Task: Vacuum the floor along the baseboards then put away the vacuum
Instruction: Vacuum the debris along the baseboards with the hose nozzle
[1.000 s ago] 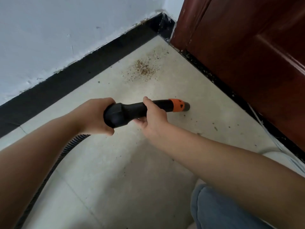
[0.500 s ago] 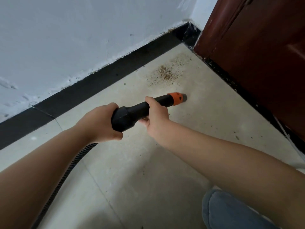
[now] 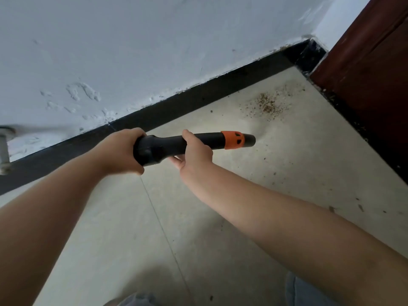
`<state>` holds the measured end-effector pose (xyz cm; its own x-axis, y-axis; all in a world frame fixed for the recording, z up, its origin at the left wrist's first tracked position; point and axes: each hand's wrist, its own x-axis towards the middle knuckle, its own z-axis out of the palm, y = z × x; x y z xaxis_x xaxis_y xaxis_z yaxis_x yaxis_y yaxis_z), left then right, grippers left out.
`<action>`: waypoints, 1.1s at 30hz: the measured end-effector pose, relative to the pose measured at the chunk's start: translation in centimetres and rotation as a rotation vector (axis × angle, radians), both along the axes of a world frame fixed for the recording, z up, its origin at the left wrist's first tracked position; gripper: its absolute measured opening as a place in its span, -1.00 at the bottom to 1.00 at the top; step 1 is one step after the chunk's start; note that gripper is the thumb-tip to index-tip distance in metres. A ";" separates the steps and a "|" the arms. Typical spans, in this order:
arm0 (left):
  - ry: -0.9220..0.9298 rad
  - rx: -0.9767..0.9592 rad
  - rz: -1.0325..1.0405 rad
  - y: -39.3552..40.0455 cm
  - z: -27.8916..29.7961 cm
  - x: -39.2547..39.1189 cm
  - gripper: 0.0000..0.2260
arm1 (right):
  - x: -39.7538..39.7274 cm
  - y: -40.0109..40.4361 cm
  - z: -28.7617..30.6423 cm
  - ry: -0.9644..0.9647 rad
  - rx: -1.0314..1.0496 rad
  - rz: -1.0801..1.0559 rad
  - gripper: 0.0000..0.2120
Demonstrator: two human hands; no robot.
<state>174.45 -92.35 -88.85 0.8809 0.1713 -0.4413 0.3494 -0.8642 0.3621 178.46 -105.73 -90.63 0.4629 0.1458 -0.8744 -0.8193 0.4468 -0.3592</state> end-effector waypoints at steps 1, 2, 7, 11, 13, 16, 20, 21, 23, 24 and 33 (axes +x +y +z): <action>0.010 0.006 0.011 0.3 -0.1 -0.4 -0.55 | -0.3 0.3 -0.1 0.007 0.000 0.013 -0.48; 0.018 0.012 0.016 0.5 -0.2 -0.7 -0.55 | -0.6 0.5 -0.1 0.017 -0.001 0.027 -0.49; 0.051 0.055 -0.035 -0.8 -1.3 -1.2 -0.58 | -1.0 -0.8 -0.9 0.042 -0.040 0.047 -0.53; 0.081 0.053 -0.133 -3.4 -2.1 0.0 -0.60 | 0.0 -3.7 -1.2 0.024 -0.095 0.040 -0.64; 0.098 0.062 -0.192 -4.6 -2.1 0.8 -0.59 | 0.4 -5.1 -1.4 0.010 -0.106 0.052 -0.65; 0.111 0.081 -0.253 -6.5 -2.2 1.3 -0.60 | 1.0 -6.8 -1.8 -0.010 -0.131 0.074 -0.55; 0.075 0.066 -0.220 -8.8 -2.7 1.4 -0.61 | 2.4 -8.1 -2.3 -0.054 -0.172 0.113 -0.50; 0.066 0.062 -0.199 -9.3 -2.9 1.4 -0.61 | 2.8 -8.2 -2.3 -0.065 -0.178 0.121 -0.51; 0.057 0.069 -0.167 -9.9 -3.1 1.3 -0.61 | 3.2 -8.5 -2.6 -0.086 -0.194 0.132 -0.54; 0.056 0.074 -0.158 -10.2 -3.1 1.4 -0.61 | 3.4 -8.6 -2.7 -0.094 -0.200 0.138 -0.55; 0.052 0.066 -0.103 -12.4 -3.7 3.6 -0.62 | 6.2 -9.9 -3.3 -0.136 -0.248 0.113 -0.55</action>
